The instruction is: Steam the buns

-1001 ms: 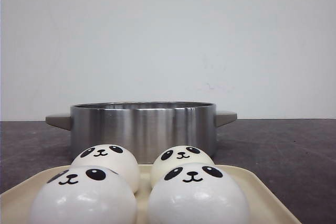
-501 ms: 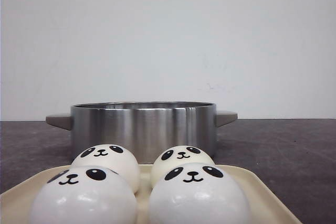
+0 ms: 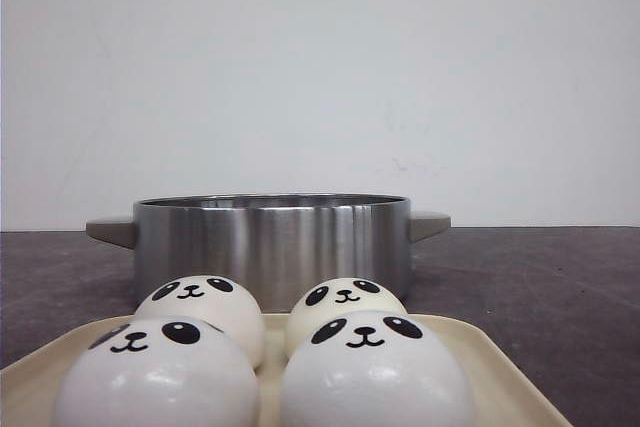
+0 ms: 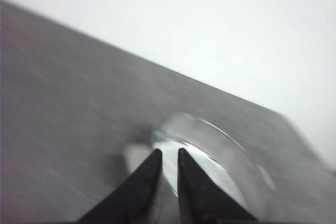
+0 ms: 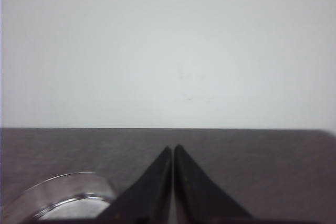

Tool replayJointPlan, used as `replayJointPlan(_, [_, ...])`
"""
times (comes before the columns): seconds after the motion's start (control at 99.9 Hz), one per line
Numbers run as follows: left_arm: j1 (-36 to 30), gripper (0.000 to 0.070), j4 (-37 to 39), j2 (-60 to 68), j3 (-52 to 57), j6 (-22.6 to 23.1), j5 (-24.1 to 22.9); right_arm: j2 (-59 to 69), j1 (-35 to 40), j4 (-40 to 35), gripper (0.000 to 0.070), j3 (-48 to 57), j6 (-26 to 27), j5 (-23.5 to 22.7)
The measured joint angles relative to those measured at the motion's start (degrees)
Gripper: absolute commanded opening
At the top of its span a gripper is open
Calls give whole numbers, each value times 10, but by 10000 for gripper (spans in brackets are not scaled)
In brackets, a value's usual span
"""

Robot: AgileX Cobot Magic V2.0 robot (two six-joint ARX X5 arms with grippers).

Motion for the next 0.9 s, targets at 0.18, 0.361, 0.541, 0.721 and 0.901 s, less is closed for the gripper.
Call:
replayJointPlan(0.18, [-5, 15, -13, 169, 219, 63, 30, 86, 0, 25, 0, 111, -26, -42])
replayJointPlan(0.361, [-35, 342, -26, 272, 326, 79, 78, 150, 0, 47, 22, 165, -26, -96])
replayJointPlan(0.541, [-53, 700, -41, 300, 329, 95, 100, 171, 0, 63, 700, 166, 7, -154])
replayJointPlan(0.721, [-72, 700, -61, 306, 329, 103, 98, 189, 0, 31, 700, 166, 45, -195])
replayJointPlan(0.901, [-140, 700, -94, 303, 320, 125, 75, 215, 20, -53, 700, 166, 30, -174])
